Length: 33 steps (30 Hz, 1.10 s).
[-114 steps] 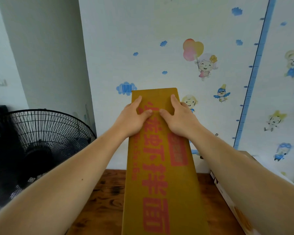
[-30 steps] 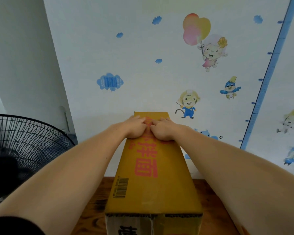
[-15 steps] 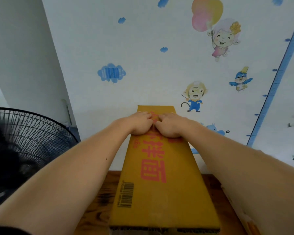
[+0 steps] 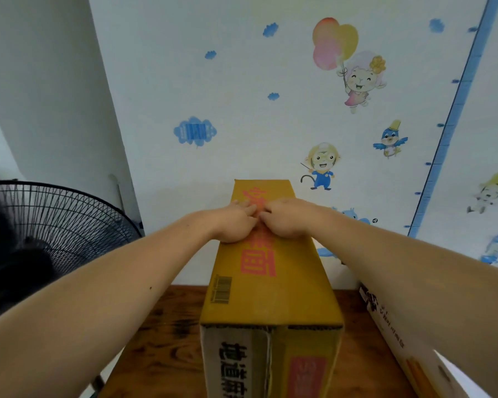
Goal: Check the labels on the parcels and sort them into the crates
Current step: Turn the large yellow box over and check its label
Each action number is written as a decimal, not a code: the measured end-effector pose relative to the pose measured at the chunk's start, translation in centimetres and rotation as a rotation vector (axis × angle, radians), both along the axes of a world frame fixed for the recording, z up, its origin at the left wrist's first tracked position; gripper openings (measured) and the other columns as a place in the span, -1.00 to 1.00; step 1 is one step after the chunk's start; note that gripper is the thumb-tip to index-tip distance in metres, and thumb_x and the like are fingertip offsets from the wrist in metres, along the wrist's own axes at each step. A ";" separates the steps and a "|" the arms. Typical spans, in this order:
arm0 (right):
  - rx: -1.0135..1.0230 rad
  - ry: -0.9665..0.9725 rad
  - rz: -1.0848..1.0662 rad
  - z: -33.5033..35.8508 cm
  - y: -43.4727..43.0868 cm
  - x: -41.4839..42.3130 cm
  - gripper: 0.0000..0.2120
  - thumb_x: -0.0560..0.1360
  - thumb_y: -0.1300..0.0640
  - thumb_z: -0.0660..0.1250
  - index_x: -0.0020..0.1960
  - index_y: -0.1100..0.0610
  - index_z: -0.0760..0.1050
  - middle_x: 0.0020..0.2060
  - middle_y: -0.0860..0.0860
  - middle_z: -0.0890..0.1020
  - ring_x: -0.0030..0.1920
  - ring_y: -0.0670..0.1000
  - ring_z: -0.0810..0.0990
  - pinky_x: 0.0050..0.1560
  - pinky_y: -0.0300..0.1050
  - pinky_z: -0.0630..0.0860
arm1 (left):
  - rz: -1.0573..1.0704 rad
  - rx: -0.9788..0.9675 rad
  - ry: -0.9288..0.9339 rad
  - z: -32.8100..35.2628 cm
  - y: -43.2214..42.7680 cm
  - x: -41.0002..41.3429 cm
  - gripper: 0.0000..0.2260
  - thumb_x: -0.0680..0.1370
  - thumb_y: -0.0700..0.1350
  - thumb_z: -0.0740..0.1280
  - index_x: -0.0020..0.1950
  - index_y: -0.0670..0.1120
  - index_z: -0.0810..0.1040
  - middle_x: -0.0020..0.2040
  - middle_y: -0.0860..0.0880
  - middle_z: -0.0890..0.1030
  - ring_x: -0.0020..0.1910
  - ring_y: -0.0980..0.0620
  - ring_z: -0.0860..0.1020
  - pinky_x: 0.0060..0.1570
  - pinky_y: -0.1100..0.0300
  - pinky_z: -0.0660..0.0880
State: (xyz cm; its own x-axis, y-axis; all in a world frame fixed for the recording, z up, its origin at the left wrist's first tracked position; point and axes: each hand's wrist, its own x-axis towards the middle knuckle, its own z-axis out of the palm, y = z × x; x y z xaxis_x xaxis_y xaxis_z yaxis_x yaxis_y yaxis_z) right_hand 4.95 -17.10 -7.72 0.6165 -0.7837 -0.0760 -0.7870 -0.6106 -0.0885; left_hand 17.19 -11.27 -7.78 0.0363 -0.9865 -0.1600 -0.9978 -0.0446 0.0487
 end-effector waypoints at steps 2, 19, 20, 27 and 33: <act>0.025 0.002 0.034 -0.4 1.0 -0.3 -0.61 0.70 0.09 -0.06 0.41 0.18 0.37 0.38 0.17 0.44 0.32 0.16 0.43 0.28 -0.04 0.36 | -0.004 -0.001 0.014 -0.2 1.0 -0.4 -0.56 0.72 -0.12 -0.09 0.60 -0.21 -0.01 0.61 -0.17 -0.08 0.59 -0.09 -0.11 0.41 0.23 -0.18; -0.100 0.035 0.015 -1.0 4.5 -1.7 -0.70 0.67 0.14 0.03 0.23 0.15 0.49 0.26 0.15 0.53 0.22 0.16 0.51 0.21 0.05 0.47 | 0.049 -0.014 0.031 0.1 4.9 -2.1 -0.55 0.73 -0.12 -0.10 0.60 -0.19 -0.06 0.62 -0.13 -0.10 0.59 -0.07 -0.12 0.44 0.21 -0.17; -0.079 0.034 0.001 -0.7 5.2 -1.8 -0.68 0.68 0.15 0.01 0.24 0.18 0.48 0.27 0.17 0.51 0.24 0.17 0.49 0.23 0.03 0.46 | 0.051 -0.008 0.036 0.1 5.3 -2.1 -0.55 0.73 -0.11 -0.09 0.60 -0.18 -0.08 0.62 -0.13 -0.11 0.59 -0.08 -0.13 0.46 0.18 -0.16; 0.019 0.077 0.043 -1.2 7.3 -2.7 -0.49 0.69 -0.01 -0.11 0.59 0.16 0.05 0.57 0.19 0.12 0.56 0.19 0.05 0.54 0.12 0.03 | 0.037 0.032 -0.002 0.2 8.4 -3.0 -0.55 0.73 -0.10 -0.10 0.61 -0.18 -0.05 0.61 -0.10 -0.15 0.58 -0.05 -0.16 0.34 0.25 -0.24; 0.038 0.079 0.055 -2.9 7.2 -3.2 -0.46 0.69 0.00 -0.22 0.61 0.18 -0.17 0.60 0.15 -0.12 0.59 0.15 -0.20 0.56 0.13 -0.14 | -0.029 0.018 -0.103 -0.9 8.3 -2.2 -0.59 0.72 -0.13 -0.10 0.56 -0.17 0.22 0.61 -0.16 -0.12 0.59 -0.12 -0.16 0.52 0.05 -0.22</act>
State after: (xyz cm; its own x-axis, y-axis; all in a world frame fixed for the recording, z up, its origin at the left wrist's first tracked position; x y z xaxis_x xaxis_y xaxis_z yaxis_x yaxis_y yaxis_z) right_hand 1.78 -9.94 -10.62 0.6496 -0.7442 -0.1553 -0.7577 -0.6506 -0.0518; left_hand 15.01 -3.00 -8.71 0.0249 -0.9844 -0.1743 -0.9984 -0.0155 -0.0547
